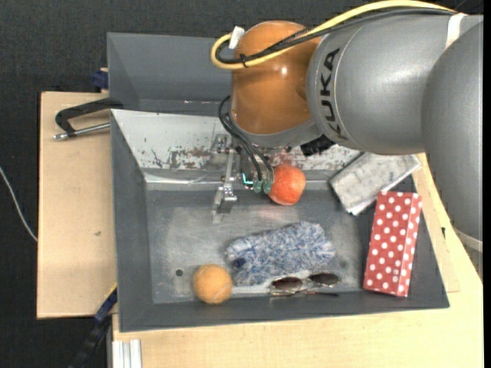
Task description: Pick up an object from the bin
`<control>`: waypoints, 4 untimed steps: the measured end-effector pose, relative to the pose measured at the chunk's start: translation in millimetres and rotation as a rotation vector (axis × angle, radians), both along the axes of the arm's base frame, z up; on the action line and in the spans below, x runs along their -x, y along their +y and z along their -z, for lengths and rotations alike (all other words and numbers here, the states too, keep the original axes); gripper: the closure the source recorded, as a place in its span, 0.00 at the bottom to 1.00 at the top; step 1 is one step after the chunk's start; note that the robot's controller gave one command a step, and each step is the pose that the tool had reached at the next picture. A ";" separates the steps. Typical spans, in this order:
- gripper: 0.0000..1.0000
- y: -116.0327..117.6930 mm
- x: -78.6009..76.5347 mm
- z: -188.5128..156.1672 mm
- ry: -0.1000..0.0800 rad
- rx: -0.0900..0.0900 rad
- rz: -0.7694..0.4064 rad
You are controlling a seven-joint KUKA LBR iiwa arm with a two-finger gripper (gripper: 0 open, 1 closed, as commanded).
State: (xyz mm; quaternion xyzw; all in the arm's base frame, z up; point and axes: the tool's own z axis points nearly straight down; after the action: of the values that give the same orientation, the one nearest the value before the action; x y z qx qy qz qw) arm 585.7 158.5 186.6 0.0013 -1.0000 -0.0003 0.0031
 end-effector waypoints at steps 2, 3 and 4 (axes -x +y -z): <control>0.00 -44.8 41.6 -14.0 -0.007 -0.002 -0.053; 0.00 -73.3 55.7 0.3 -0.007 0.002 -0.045; 0.00 -71.9 53.6 35.3 -0.019 -0.001 -0.346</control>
Offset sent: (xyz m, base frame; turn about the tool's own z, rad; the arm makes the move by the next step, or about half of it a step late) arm -0.0670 -0.0762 0.0207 -0.0773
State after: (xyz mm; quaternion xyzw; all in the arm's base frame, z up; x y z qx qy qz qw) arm 532.0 86.6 151.2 0.1734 -0.9848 -0.0002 -0.0063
